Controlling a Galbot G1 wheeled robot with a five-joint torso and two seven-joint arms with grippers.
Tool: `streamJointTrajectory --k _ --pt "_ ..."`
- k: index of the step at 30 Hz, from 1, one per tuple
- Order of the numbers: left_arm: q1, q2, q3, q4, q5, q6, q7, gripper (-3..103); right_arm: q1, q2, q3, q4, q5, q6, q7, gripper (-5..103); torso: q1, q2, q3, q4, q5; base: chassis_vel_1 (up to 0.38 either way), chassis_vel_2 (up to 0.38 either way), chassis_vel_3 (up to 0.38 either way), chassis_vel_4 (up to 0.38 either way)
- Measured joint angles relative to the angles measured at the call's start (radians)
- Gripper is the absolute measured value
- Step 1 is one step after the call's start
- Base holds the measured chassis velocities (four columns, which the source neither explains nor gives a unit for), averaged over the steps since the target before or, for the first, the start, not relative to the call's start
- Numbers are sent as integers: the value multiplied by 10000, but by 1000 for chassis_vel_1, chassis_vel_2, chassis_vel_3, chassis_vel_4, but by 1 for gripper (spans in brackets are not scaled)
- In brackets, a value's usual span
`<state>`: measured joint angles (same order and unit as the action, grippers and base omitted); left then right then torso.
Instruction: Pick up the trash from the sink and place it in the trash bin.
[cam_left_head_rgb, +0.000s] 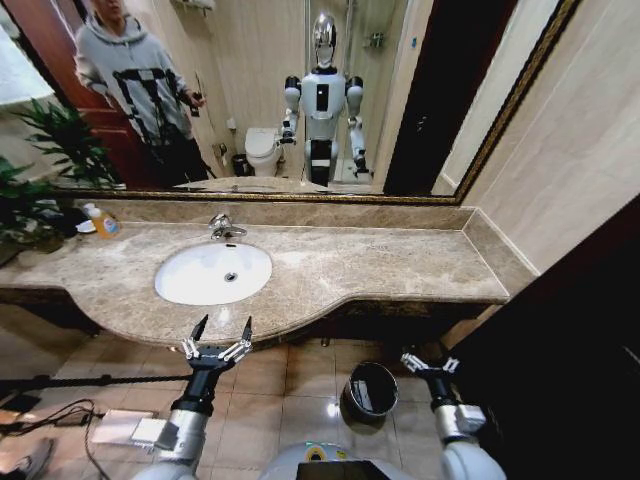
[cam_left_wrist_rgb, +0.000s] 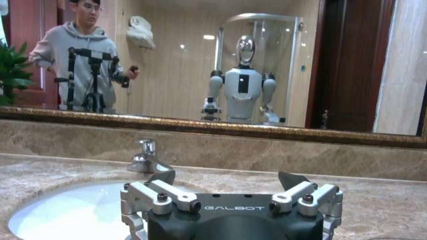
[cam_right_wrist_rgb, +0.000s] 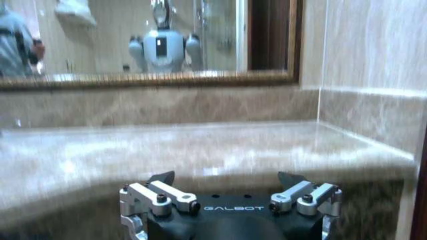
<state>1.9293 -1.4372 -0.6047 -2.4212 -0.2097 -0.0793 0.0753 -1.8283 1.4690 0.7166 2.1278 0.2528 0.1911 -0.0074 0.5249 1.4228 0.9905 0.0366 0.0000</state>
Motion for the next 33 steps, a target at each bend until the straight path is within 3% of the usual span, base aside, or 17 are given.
streamJointTrajectory --k 7,13,33 --pt "0 0 0 0 0 0 0 100 -27 351 84 1784 163 -711 -115 100 0 0 0 1 -1 0 0 0 0" --pt "0 0 0 0 0 0 0 100 242 525 -347 2842 -336 -1326 -81 100 1 -1 0 2 -1 0 0 0 0" --pt "0 0 0 0 0 0 0 100 452 485 -687 3037 -767 -1785 -96 100 2 -1 0 2 -1 0 0 0 0"
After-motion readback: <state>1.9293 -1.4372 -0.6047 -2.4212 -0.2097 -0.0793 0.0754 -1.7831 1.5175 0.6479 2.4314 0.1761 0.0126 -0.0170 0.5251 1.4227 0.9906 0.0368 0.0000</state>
